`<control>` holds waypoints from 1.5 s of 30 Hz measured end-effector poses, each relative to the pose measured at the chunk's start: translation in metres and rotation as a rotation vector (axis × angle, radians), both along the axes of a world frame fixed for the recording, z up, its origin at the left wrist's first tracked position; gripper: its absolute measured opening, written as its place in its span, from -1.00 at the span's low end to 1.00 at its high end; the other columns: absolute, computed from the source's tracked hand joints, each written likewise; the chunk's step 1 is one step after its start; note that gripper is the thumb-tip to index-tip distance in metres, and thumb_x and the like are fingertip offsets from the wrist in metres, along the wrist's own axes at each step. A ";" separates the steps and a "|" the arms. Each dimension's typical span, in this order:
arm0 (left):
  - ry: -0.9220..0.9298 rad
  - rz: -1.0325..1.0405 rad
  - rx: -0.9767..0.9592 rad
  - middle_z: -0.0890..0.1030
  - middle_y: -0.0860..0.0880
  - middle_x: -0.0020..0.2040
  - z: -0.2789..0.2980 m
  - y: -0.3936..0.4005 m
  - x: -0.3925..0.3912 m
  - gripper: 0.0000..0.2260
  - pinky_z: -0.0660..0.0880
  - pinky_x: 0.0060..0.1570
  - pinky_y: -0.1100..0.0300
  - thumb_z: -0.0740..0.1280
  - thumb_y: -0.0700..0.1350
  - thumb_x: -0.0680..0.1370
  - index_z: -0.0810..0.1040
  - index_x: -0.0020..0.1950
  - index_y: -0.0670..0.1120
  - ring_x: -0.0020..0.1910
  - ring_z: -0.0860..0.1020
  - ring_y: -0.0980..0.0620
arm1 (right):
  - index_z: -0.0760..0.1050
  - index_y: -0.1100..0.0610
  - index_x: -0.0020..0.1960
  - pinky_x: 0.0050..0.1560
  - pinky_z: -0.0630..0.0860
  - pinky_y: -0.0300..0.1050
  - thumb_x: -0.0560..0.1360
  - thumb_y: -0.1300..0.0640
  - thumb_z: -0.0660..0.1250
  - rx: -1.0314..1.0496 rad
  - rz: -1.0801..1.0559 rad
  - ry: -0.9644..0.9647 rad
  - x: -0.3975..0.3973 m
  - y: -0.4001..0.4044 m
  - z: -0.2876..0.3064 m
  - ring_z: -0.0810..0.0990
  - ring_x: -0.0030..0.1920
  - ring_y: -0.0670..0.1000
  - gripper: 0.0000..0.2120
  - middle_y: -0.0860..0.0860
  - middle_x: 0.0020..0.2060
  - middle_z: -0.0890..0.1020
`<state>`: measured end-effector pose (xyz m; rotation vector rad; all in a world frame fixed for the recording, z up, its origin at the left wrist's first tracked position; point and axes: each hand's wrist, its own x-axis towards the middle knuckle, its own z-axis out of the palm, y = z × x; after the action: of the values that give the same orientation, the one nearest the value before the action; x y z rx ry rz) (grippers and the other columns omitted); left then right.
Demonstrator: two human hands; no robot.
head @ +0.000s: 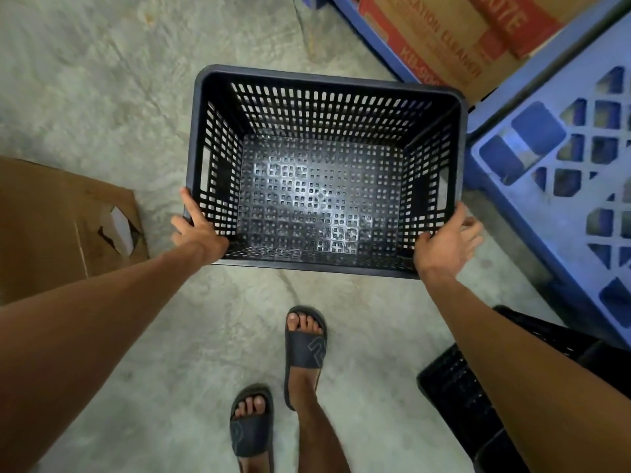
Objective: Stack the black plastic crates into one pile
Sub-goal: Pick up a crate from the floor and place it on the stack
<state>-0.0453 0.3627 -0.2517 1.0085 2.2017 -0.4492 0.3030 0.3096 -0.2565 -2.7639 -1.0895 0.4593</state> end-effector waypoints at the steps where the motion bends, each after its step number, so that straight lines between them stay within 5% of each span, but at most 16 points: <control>1: 0.006 -0.006 0.004 0.14 -0.22 0.42 0.001 0.000 0.000 0.04 0.31 0.31 -0.15 0.36 -0.20 0.45 -0.47 0.50 0.13 0.30 0.31 -0.32 | 0.17 0.09 0.50 0.29 0.26 0.19 0.40 0.30 0.34 -0.004 -0.031 0.000 -0.001 0.001 -0.001 0.29 0.30 0.28 -0.28 0.24 0.35 0.34; 4: -0.043 0.014 0.040 0.18 -0.24 0.43 0.004 0.001 -0.006 -0.01 0.37 0.31 -0.15 0.33 -0.26 0.47 -0.41 0.53 0.14 0.31 0.35 -0.32 | 0.16 0.00 0.49 0.28 0.23 0.18 0.37 0.32 0.35 -0.023 -0.123 0.063 -0.001 0.003 -0.003 0.30 0.33 0.25 -0.23 0.17 0.37 0.41; 6: -0.108 0.023 0.109 0.33 -0.27 0.38 0.008 0.001 -0.017 -0.13 0.47 0.20 -0.07 0.32 -0.29 0.48 -0.17 0.57 0.13 0.26 0.44 -0.31 | 0.19 0.01 0.46 0.33 0.22 0.16 0.37 0.33 0.36 -0.005 -0.233 0.174 0.007 0.004 0.000 0.35 0.34 0.22 -0.27 0.14 0.34 0.47; 9: -0.094 -0.008 0.187 0.54 -0.25 0.21 0.025 -0.001 -0.030 -0.49 0.53 0.01 -0.03 0.31 -0.25 0.49 0.22 0.37 0.00 0.09 0.56 -0.27 | 0.31 0.10 0.37 0.40 0.31 0.15 0.42 0.31 0.30 0.050 -0.399 0.358 0.020 0.004 0.016 0.47 0.30 0.22 -0.46 0.16 0.23 0.56; 14: -0.056 -0.059 0.108 0.56 -0.23 0.17 0.089 -0.004 -0.038 -0.61 0.53 0.14 -0.11 0.33 -0.18 0.47 0.33 0.26 -0.09 0.11 0.56 -0.27 | 0.54 0.09 0.06 0.20 0.51 0.04 0.41 0.22 0.29 0.132 -0.513 0.357 0.015 -0.005 0.082 0.60 0.11 0.23 -0.77 0.16 0.06 0.65; 19: -0.065 -0.052 0.167 0.55 -0.21 0.17 0.175 -0.016 -0.042 -0.60 0.50 0.22 -0.09 0.30 -0.18 0.47 0.35 0.30 -0.06 0.16 0.55 -0.26 | 0.53 0.10 0.13 0.12 0.50 0.00 0.42 0.20 0.29 0.167 -0.511 0.311 0.008 -0.030 0.179 0.60 0.03 0.21 -0.72 0.16 0.03 0.65; 26: -0.086 -0.125 0.501 0.59 -0.16 -0.02 0.365 -0.009 -0.040 -0.64 0.56 0.02 -0.05 0.39 -0.19 0.39 0.39 0.14 -0.10 -0.05 0.58 -0.20 | 0.45 0.11 0.15 0.02 0.58 0.16 0.49 0.17 0.24 0.296 -0.438 0.234 -0.001 -0.061 0.382 0.63 -0.07 0.26 -0.77 0.19 -0.08 0.64; 32: -0.092 -0.197 0.689 0.59 -0.19 -0.07 0.552 -0.018 -0.053 -0.64 0.57 0.03 -0.09 0.42 -0.13 0.30 0.40 0.03 -0.09 -0.01 0.61 -0.26 | 0.48 0.15 0.03 -0.47 0.25 -0.15 0.49 0.24 0.25 0.515 -0.442 0.196 -0.015 -0.098 0.564 0.43 -0.43 0.04 -0.87 0.04 -0.39 0.46; 38: -0.129 -0.228 0.831 0.60 -0.26 -0.01 0.721 -0.042 -0.057 -0.64 0.57 0.08 -0.13 0.42 -0.13 0.32 0.49 0.08 -0.14 0.05 0.60 -0.30 | 0.44 0.13 -0.04 -0.41 0.30 -0.12 0.49 0.25 0.29 0.676 -0.346 0.173 -0.016 -0.118 0.737 0.42 -0.40 0.08 -0.92 0.07 -0.35 0.48; 41: -0.190 -0.254 0.958 0.58 -0.30 0.05 0.802 -0.058 -0.053 -0.65 0.54 0.12 -0.16 0.41 -0.13 0.37 0.48 0.11 -0.19 0.09 0.58 -0.32 | 0.48 0.15 -0.03 -0.16 0.50 -0.02 0.45 0.26 0.31 0.794 -0.300 0.159 -0.008 -0.135 0.822 0.58 -0.12 0.21 -0.89 0.18 -0.11 0.61; 45: -0.236 -0.320 1.096 0.59 -0.33 0.08 0.897 -0.081 -0.035 -0.65 0.53 0.15 -0.14 0.38 -0.13 0.38 0.51 0.13 -0.22 0.12 0.58 -0.33 | 0.58 0.22 0.10 -0.08 0.43 -0.11 0.43 0.28 0.35 0.942 -0.295 0.124 0.011 -0.173 0.907 0.59 0.03 0.17 -0.76 0.17 -0.05 0.63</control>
<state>-0.0803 0.2815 0.6449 1.8465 2.0076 0.8222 0.3137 0.1367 0.6509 -1.9628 -0.6064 0.0367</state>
